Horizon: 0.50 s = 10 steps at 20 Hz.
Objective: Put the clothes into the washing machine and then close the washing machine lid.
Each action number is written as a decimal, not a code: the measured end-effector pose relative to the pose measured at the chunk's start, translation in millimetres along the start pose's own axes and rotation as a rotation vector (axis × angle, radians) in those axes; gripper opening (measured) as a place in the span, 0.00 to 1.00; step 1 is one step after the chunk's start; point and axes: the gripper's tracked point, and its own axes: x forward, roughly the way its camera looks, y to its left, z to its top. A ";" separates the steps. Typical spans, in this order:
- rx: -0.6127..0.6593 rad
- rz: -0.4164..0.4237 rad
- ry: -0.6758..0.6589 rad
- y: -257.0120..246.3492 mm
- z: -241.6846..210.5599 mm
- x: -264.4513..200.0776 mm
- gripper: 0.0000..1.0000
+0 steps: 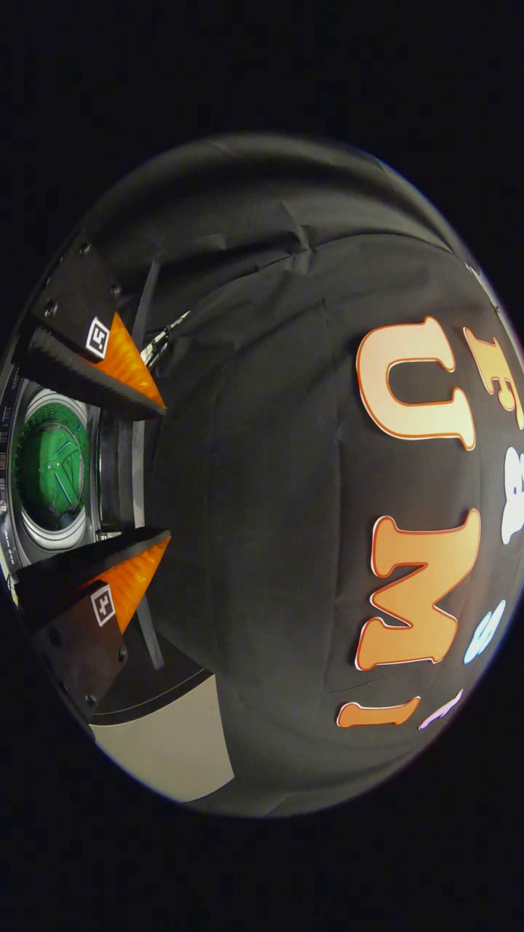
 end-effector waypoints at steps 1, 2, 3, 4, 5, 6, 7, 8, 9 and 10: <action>-0.001 0.000 -0.005 -0.6 -0.6 -0.7 0.97; -0.003 0.002 0.000 -1.3 -2.3 -2.1 0.97; -0.007 0.005 0.004 0.5 -5.6 -4.1 0.97; -0.005 0.011 0.020 1.6 -11.1 -6.0 0.97; -0.007 0.012 0.025 3.6 -20.9 -12.5 0.97; -0.012 0.010 -0.001 3.2 -27.3 -17.0 0.97; -0.010 0.007 -0.010 3.7 -34.5 -21.2 0.97; -0.007 0.007 -0.020 4.8 -37.7 -23.9 0.96; -0.009 0.010 -0.023 4.9 -42.0 -28.4 0.96; -0.006 0.013 -0.024 5.1 -47.0 -31.4 0.96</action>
